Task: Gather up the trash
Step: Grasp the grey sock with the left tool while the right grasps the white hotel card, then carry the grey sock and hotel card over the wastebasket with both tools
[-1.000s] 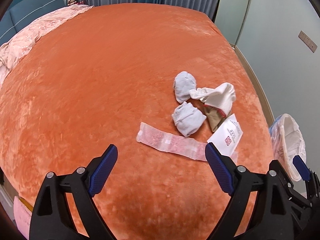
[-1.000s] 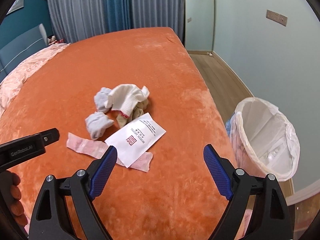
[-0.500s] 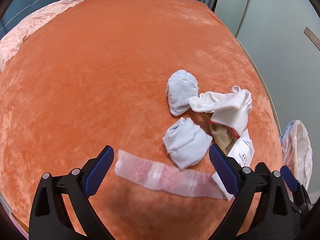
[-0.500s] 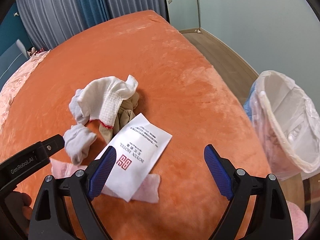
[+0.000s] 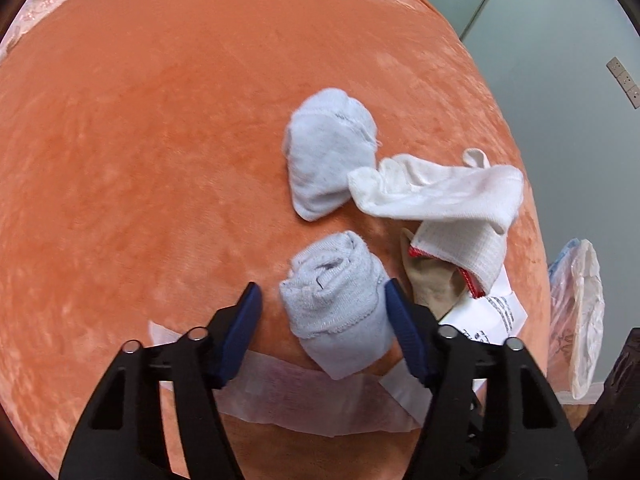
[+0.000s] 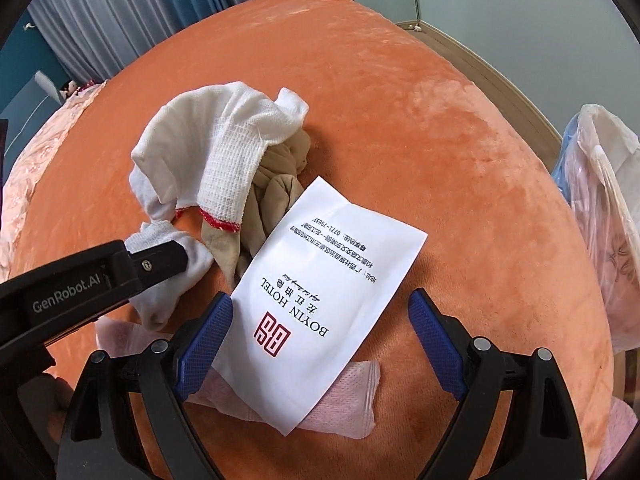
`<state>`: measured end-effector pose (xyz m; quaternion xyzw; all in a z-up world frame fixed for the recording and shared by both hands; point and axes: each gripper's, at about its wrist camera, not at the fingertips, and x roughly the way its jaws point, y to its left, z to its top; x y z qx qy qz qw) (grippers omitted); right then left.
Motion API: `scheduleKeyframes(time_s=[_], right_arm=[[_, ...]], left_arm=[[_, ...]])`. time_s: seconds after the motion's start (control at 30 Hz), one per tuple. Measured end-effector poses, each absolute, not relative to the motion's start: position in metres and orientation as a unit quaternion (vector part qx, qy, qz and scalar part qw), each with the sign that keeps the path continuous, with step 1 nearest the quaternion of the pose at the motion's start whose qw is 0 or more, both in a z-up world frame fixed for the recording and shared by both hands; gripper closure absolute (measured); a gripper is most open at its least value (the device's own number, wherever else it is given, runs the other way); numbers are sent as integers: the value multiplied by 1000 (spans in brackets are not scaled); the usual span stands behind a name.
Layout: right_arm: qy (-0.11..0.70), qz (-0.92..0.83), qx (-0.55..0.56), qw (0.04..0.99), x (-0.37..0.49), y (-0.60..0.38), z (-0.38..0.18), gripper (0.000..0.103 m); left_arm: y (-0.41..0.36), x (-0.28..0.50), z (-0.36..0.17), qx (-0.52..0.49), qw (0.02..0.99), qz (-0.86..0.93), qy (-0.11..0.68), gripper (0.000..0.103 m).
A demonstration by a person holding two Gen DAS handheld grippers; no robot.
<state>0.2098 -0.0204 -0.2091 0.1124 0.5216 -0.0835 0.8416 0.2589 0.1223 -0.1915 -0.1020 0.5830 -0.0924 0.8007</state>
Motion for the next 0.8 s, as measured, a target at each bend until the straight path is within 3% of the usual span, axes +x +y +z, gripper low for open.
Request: scheduleKeyframes(time_s=[0.13,0.27,0.53,0.8], right_arm=[[526,-85,110,839,208,-24,-207,33],[530,-81,134,834,202,-38,-202,58],[530,-30,175,829,180,-58,-182,93],[480,-24,170,860,151,-73,-124,95]], left_arm=[[117,253,-191,-111,798,-104,583,67],[113,244,-182,-102,803,-103,577,71],[105,223,-157,-86,817,-102,561,73],[79,194,-106,-70,838,-122,528,73]])
